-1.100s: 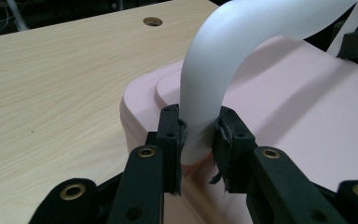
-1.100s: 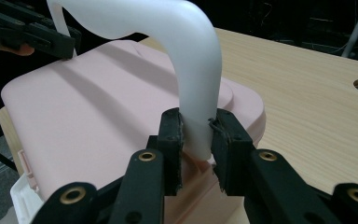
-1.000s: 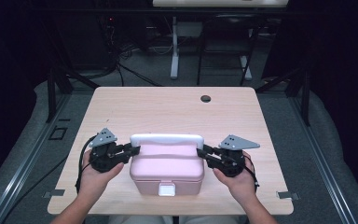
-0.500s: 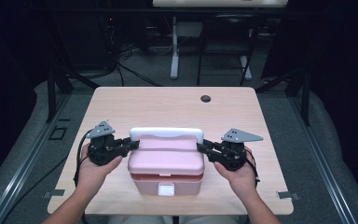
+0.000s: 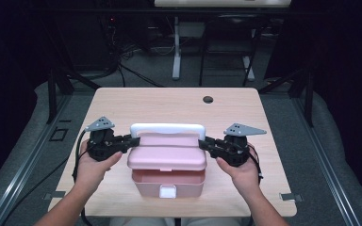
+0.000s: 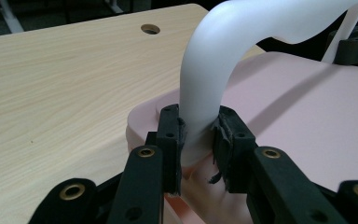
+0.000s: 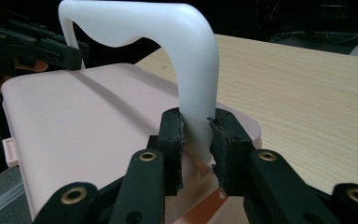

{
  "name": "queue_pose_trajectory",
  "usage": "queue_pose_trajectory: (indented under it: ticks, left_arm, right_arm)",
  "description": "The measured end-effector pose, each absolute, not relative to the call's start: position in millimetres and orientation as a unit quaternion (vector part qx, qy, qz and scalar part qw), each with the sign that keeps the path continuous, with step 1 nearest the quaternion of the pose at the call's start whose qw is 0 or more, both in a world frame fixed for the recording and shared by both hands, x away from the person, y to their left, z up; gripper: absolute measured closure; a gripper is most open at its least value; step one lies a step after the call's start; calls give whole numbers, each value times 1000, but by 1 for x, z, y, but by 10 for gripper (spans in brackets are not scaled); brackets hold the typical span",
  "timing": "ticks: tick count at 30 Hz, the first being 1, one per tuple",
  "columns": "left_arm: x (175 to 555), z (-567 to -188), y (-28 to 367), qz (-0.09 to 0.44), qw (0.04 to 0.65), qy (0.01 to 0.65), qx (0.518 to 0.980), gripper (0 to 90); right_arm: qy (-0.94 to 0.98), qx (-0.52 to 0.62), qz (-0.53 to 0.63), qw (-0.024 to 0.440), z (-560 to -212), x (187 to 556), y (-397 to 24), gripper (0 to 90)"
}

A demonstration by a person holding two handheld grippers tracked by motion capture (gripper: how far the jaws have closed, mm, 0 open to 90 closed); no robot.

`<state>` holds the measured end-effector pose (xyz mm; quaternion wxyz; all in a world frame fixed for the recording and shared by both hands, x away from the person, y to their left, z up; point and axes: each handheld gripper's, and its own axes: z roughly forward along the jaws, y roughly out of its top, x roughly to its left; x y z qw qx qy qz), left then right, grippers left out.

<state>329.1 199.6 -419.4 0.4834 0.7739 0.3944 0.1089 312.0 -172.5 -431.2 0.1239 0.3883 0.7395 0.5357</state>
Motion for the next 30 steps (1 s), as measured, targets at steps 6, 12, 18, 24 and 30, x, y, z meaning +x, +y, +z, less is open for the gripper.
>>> queue_pose_trajectory:
  ticks: [6,12,18,24,30]
  left_arm:
    - [326,-418,204,108,496,392,767,693]
    - [316,-414,213,120,499,387,766,687]
    - [304,-417,223,124,493,382,772,712]
    - [294,-428,230,119,487,383,776,768]
    - [288,-439,232,109,483,385,779,824]
  right_arm:
    - [739,391,536,117,-431,313,-173,741]
    - [738,391,537,117,-431,313,-173,742]
    - [738,393,537,115,-430,313,-173,742]
    - [737,394,536,116,-429,313,-172,742]
    - [736,396,536,116,-428,314,-172,742]
